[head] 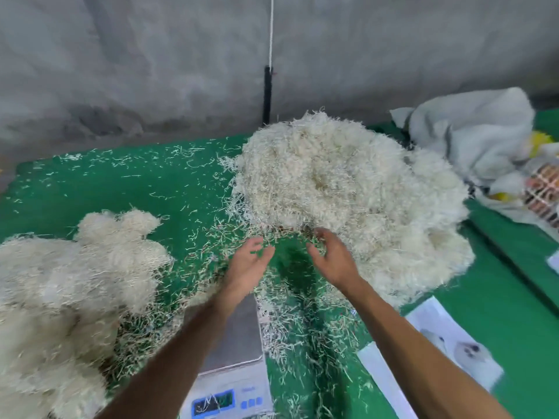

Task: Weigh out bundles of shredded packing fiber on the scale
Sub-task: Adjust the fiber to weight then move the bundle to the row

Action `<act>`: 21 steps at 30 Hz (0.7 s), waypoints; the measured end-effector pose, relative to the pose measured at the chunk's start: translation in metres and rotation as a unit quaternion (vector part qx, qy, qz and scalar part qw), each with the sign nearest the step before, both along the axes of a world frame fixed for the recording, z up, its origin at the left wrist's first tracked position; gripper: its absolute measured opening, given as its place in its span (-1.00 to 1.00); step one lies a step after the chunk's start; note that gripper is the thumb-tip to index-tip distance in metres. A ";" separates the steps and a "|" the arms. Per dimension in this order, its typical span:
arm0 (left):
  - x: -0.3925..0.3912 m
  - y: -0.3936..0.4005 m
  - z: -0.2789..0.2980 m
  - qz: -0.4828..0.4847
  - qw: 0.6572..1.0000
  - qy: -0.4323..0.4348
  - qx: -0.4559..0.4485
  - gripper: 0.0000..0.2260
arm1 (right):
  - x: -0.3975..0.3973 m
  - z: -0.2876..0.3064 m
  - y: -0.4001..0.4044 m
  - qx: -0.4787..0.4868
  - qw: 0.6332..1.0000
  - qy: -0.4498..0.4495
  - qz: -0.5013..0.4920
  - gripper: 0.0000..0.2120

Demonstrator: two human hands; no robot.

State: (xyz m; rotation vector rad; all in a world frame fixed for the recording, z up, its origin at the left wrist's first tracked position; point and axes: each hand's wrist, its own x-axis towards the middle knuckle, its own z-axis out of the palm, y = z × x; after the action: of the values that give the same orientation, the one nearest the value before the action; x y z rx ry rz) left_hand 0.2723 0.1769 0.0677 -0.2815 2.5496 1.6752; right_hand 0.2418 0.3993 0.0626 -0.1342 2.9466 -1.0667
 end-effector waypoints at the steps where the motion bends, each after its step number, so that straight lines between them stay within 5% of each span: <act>1: -0.010 0.016 -0.004 -0.020 1.000 0.003 -0.021 -0.55 | -0.002 -0.001 0.020 0.001 1.000 -0.005 -0.017 -0.41; 8: -0.094 0.100 -0.010 -0.094 0.983 0.026 -0.153 -0.40 | -0.065 0.007 0.090 0.058 0.997 0.046 -0.033 -0.39; 15: -0.213 0.130 0.019 -0.105 0.963 0.143 -0.204 -0.39 | -0.185 0.031 0.098 0.138 0.968 0.211 -0.005 -0.55; 21: -0.300 0.157 0.012 -0.147 0.930 0.191 -0.277 -0.20 | -0.251 0.016 0.102 0.298 0.945 0.132 0.012 -0.28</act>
State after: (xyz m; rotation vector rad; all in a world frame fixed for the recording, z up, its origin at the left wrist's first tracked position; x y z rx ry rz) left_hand -0.0273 0.3343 0.0793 0.4279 3.1071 0.9516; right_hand -0.0089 0.5015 0.0789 -0.3227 3.3334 -0.1193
